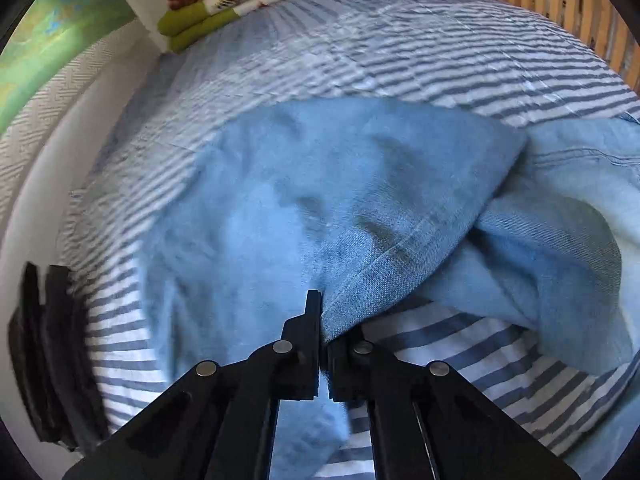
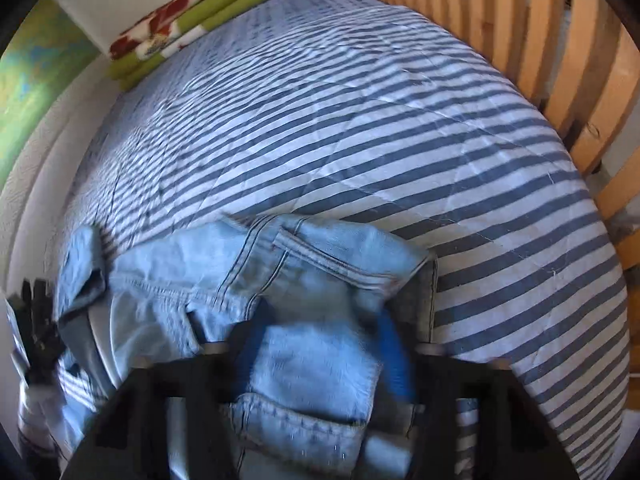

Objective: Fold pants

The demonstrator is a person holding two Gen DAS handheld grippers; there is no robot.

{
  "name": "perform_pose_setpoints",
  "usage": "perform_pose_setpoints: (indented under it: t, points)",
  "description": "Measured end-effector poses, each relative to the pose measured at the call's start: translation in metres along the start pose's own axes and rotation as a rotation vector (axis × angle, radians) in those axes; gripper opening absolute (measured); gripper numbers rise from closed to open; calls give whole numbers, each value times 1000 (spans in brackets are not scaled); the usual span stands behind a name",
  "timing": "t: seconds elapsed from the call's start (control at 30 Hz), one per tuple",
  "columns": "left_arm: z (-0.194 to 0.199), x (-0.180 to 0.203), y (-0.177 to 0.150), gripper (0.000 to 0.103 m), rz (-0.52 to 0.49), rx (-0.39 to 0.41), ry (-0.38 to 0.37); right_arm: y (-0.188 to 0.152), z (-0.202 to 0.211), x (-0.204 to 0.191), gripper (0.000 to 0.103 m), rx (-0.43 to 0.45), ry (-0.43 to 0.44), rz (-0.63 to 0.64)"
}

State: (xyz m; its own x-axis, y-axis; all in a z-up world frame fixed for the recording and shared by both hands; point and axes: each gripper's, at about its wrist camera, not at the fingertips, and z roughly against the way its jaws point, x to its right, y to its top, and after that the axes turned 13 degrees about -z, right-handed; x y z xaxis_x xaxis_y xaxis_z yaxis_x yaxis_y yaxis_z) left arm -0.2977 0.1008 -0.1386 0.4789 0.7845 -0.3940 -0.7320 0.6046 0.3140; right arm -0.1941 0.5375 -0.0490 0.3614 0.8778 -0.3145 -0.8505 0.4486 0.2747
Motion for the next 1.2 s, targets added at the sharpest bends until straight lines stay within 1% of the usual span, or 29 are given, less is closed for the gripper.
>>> perform_pose_setpoints:
  t: [0.07,0.1,0.17,0.23,0.3,0.33,0.37,0.4,0.43,0.47,0.5,0.53,0.57,0.6,0.63,0.67,0.7,0.73,0.8,0.87,0.9,0.97,1.0,1.03,1.07,1.1,1.13,1.17,1.2]
  points:
    - [12,-16,-8,1,21,18,14,3,14,-4,5,27,28,-3]
    - [20,-30,-15,2,43,28,37,6,22,-7,5,61,22,5]
    - [33,-56,-29,1,86,31,82,18,43,-11,4,157,-2,20]
    - [49,-88,-46,1,122,29,149,35,57,-9,4,213,-11,-18]
    - [65,-123,-70,1,157,15,237,57,69,-3,3,265,-17,-79]
    - [73,-142,-85,1,188,5,277,64,74,-1,0,295,-40,-100]
    - [78,-155,-96,1,209,-4,301,74,81,1,0,350,-76,-114]
    - [84,-171,-113,1,239,-21,345,86,88,4,0,414,-106,-136]
    - [87,-185,-130,1,272,-37,354,95,93,8,0,434,-100,-165]
    - [86,-192,-142,2,290,-50,332,106,92,14,0,429,-78,-199]
    - [80,-195,-157,2,289,-85,296,112,90,17,0,408,-56,-209]
    - [73,-193,-168,2,263,-126,300,118,82,17,0,364,-38,-197]
    - [64,-186,-180,2,224,-167,324,118,75,14,0,331,-39,-175]
    - [53,-177,-193,2,183,-207,313,114,67,9,1,306,-44,-136]
    - [45,-173,-202,5,170,-229,261,108,61,3,3,286,-45,-93]
    - [37,-166,-213,5,162,-256,183,101,52,-4,4,257,-50,-49]
    - [31,-158,-223,8,153,-275,156,92,41,-10,15,215,-60,-7]
    - [30,-152,-229,14,146,-278,169,82,33,-13,26,193,-65,17]
    - [28,-147,-240,22,167,-272,174,59,17,-21,27,147,-73,65]
    - [27,-146,-240,22,184,-260,167,33,7,-35,27,115,-85,130]
    - [28,-147,-239,22,181,-250,185,18,5,-46,27,102,-76,167]
    - [35,-149,-233,14,181,-219,200,-16,9,-79,27,56,-13,252]
    - [41,-151,-228,8,183,-191,206,-30,14,-92,27,43,17,286]
    - [47,-151,-224,8,189,-166,211,-47,18,-109,28,24,57,332]
    - [57,-152,-223,8,202,-131,185,-64,21,-128,30,-1,91,383]
    - [69,-155,-223,9,218,-72,104,-82,21,-149,34,-26,117,442]
    - [82,-154,-224,14,233,-36,43,-100,20,-169,37,-36,127,496]
    - [91,-160,-229,18,249,-8,-26,-119,18,-189,37,-43,134,552]
    - [102,-161,-234,30,263,15,-60,-139,15,-213,37,-58,147,612]
